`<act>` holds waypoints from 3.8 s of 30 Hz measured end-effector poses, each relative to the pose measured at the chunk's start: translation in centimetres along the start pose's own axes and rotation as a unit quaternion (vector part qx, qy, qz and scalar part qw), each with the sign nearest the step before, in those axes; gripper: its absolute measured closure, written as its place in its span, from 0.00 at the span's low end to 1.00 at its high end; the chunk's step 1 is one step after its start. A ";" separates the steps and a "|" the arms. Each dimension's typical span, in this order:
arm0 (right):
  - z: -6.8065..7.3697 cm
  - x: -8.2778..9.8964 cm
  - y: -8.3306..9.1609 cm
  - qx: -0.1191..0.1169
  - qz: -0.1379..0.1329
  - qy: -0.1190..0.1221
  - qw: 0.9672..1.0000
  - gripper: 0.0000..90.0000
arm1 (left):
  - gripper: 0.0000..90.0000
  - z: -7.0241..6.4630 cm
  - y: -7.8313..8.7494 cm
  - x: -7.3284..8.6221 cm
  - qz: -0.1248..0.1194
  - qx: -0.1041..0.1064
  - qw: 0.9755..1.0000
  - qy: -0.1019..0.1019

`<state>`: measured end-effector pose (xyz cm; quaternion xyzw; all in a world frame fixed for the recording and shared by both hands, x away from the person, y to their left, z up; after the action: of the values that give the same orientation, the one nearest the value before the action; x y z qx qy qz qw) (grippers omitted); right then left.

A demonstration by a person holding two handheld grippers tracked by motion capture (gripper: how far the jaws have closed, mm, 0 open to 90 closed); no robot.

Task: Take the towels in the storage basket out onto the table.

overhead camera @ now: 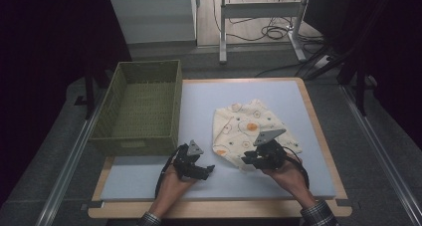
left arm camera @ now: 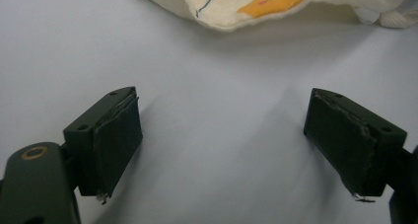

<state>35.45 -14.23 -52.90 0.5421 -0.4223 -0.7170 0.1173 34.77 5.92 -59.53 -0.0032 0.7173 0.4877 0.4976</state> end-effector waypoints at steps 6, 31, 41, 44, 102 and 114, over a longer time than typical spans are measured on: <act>1.4 0.0 1.0 -0.009 0.001 0.011 1.000 0.81 | 0.16 0.0 0.0 0.0 -0.001 0.000 1.000 0.000; 5.6 2.3 -1.7 -0.076 0.010 0.021 0.997 0.99 | 0.15 0.0 0.1 0.0 0.002 0.004 1.000 -0.002; 2.2 2.0 0.6 -0.020 0.000 0.002 1.000 0.86 | 0.29 -0.2 1.4 0.0 -0.002 0.010 1.000 0.008; -1.1 3.5 2.0 0.015 -0.003 -0.034 0.999 0.86 | 0.39 -1.2 1.5 -0.8 -0.008 0.032 0.999 -0.004; -7.9 10.7 7.9 0.122 -0.016 -0.133 0.983 0.80 | 0.62 0.3 -0.8 -8.0 0.024 0.016 0.999 -0.023; -9.6 10.3 6.0 0.136 -0.022 -0.149 0.979 0.84 | 0.74 2.7 -7.8 -13.4 0.050 -0.020 0.998 -0.044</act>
<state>38.18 -28.97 -56.05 0.4495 -0.5168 -0.7276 -0.0376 47.24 -2.69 -55.44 0.0444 0.6844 0.5258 0.5031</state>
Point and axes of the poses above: each handheld gripper's, and its own axes: y roughly backward along the jaws, x roughly out of its underside, z roughly to its left, the point moved 7 cm from there along -y, roughly forward along the jaws, and after that the axes turned 1 degree about -y, right-handed, at the moved point
